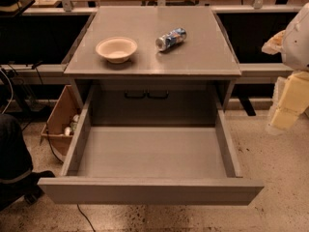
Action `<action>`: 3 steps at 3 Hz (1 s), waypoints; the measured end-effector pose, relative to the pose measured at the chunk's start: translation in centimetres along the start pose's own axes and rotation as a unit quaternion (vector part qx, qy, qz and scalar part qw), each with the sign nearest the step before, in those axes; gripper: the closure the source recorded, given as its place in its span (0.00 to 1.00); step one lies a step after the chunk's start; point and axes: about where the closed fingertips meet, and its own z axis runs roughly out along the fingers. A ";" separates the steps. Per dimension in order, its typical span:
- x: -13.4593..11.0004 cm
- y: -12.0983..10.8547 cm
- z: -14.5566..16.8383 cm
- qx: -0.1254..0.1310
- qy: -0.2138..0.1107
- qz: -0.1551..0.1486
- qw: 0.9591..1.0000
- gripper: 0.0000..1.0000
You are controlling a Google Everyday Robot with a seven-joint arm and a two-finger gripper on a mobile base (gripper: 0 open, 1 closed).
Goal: Close top drawer
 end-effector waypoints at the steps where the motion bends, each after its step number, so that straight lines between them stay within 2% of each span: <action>1: 0.0 0.0 0.0 0.000 0.000 0.000 1.000 0.00; 2: 0.7 0.7 2.8 -0.007 -0.015 0.005 1.000 0.00; 3: 1.7 2.5 8.6 -0.034 -0.040 0.019 0.998 0.00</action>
Offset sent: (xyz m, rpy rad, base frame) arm -0.0004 -0.0045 -0.1025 0.1126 0.0393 0.0034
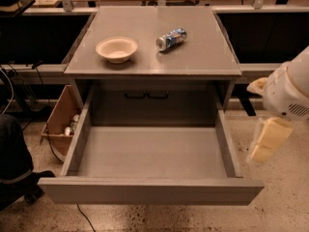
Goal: Close top drawer
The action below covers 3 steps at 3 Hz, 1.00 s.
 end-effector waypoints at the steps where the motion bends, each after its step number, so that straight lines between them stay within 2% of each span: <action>1: 0.6 1.8 5.1 -0.025 -0.026 0.007 0.999 0.00; 3: 1.0 4.9 12.6 -0.065 -0.073 0.011 0.995 0.00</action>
Offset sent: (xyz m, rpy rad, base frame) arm -0.0197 0.0360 -0.1540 0.2003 0.1086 0.0335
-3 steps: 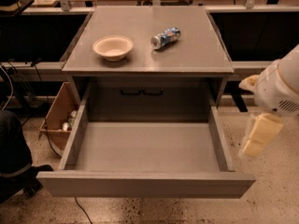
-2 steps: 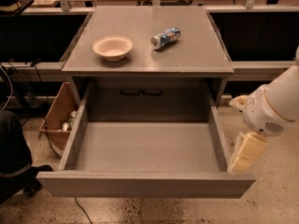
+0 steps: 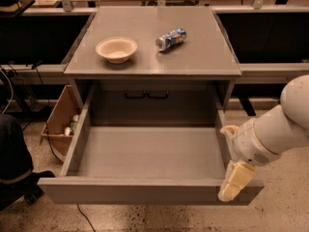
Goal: Close top drawer
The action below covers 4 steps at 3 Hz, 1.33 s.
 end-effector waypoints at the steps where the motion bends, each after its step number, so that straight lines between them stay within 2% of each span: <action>1: 0.2 0.6 2.7 -0.013 -0.019 -0.005 1.000 0.00; 3: -0.4 0.3 7.5 -0.021 -0.049 -0.016 0.998 0.00; 4: -1.2 -0.5 9.9 -0.021 -0.058 -0.018 0.998 0.06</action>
Offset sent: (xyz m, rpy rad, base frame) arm 0.0030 0.0295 -0.0730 0.1184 0.0063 0.0566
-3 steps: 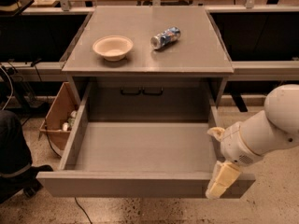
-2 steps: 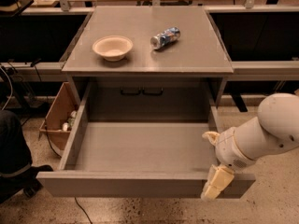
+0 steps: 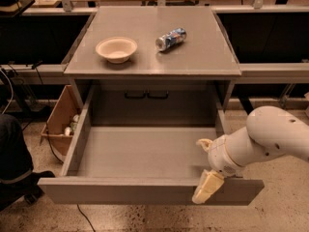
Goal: Close top drawer
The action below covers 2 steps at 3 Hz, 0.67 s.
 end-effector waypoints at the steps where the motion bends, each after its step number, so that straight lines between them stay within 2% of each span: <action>1: -0.9 -0.7 1.7 0.001 -0.012 -0.008 1.000 0.22; 2: -1.2 -0.7 1.3 0.001 -0.012 -0.008 1.000 0.46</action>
Offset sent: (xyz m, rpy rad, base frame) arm 0.0352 0.0382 -0.0164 0.0530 -0.0587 0.0339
